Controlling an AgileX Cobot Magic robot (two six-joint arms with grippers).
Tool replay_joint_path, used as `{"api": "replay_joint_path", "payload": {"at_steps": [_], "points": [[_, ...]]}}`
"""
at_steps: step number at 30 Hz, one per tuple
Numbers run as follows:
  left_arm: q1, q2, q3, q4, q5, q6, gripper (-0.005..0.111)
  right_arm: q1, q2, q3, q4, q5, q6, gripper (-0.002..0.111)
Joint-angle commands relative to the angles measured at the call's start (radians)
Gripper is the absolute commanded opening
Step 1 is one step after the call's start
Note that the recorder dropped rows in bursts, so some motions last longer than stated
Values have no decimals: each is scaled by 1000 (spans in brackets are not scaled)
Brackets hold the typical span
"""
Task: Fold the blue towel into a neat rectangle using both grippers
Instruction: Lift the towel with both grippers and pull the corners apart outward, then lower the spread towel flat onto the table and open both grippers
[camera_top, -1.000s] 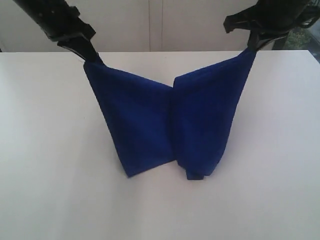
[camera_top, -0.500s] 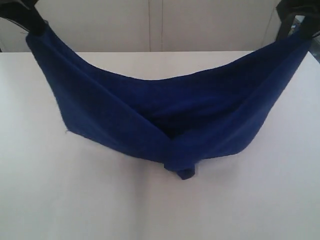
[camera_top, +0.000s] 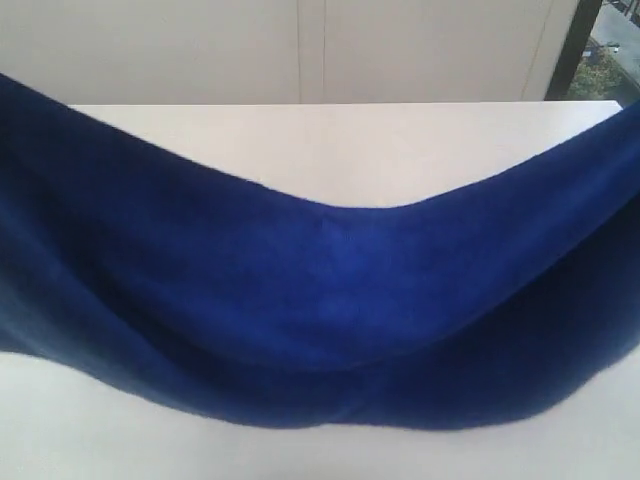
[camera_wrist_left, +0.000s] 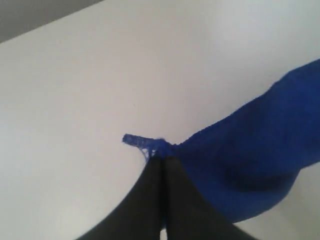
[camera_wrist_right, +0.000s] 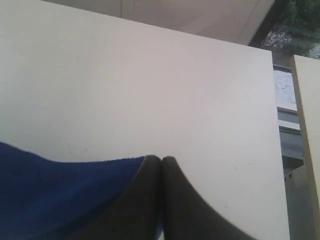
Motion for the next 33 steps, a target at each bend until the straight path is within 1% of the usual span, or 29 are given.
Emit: {"api": "replay_joint_path", "payload": {"at_steps": [1, 3, 5, 9, 11, 14, 16, 17, 20, 23, 25, 28, 33], "points": [[1, 41, 122, 94, -9, -85, 0, -6, 78, 65, -15, -52, -5, 0], [1, 79, 188, 118, -114, -100, 0, -6, 136, 119, -33, -117, 5, 0], [1, 132, 263, 130, -265, -130, 0, -6, 201, 171, -74, -217, 39, 0], [1, 246, 420, 130, -526, -159, 0, -6, 355, 269, -169, -397, 170, 0], [1, 305, 505, 136, -714, -172, 0, -6, 440, 300, -223, -477, 233, 0], [1, 387, 582, 139, -987, -190, 0, -6, 553, 307, -321, -567, 331, 0], [1, 442, 600, 139, -1118, -174, 0, -6, 605, 307, -394, -618, 400, 0], [1, 473, 600, 139, -1162, -164, 0, -6, 630, 307, -434, -637, 439, 0], [4, 560, 600, 139, -1277, -150, 0, -8, 690, 307, -537, -662, 548, 0], [33, 632, 598, 130, -1380, -153, 0, -28, 739, 302, -576, -720, 606, 0], [66, 671, 581, 110, -1407, -157, 0, -51, 770, 296, -583, -770, 632, 0], [104, 734, 535, 77, -1414, -157, 0, -85, 817, 270, -583, -809, 653, 0], [110, 832, 447, 75, -1417, -160, 0, -122, 913, 202, -581, -847, 669, 0]]}}
